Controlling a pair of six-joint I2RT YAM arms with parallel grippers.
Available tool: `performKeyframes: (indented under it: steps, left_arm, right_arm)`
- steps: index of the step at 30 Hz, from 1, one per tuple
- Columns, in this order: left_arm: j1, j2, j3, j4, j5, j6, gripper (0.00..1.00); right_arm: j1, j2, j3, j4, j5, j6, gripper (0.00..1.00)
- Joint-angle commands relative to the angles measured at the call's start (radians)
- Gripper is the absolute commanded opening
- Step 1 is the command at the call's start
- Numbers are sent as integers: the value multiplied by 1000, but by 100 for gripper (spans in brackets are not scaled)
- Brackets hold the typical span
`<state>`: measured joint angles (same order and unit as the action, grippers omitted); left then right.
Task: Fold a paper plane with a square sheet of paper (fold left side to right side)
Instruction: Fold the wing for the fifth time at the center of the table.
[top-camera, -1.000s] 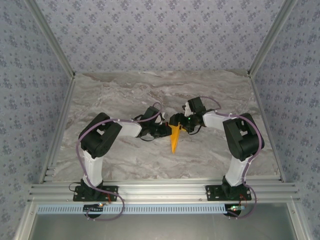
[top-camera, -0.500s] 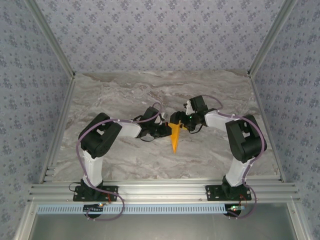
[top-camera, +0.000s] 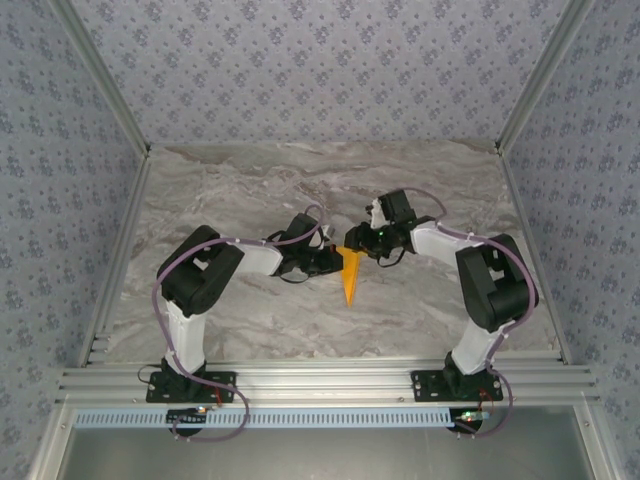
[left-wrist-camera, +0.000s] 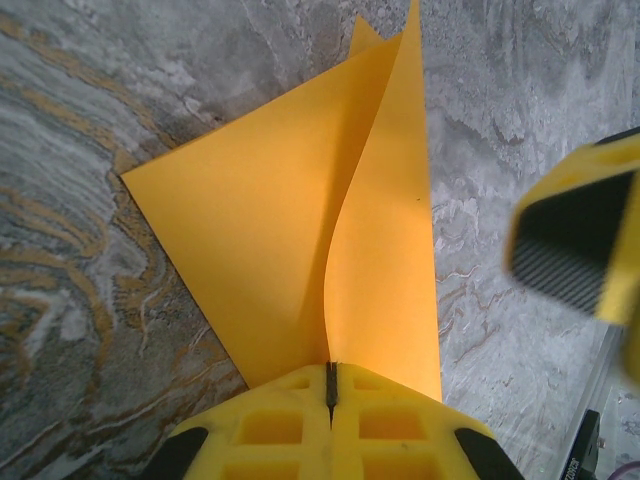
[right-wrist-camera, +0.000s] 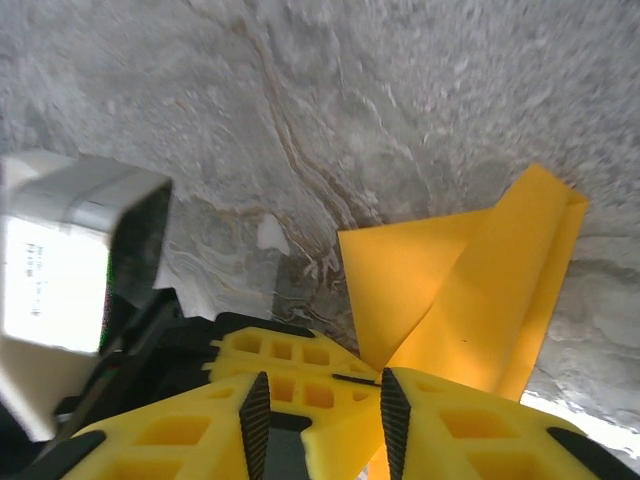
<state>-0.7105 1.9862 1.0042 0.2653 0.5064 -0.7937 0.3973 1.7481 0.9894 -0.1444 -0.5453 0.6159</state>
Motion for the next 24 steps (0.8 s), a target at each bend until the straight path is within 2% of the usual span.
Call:
performKeyframes:
  steps: [1, 24]
  left_arm:
    - [1, 49, -24, -65, -40, 19, 0]
    - [0, 39, -44, -84, -55, 27, 0]
  right_arm:
    - [19, 48, 47, -40, 8, -1, 37]
    - [20, 126, 10, -74, 71, -31, 28]
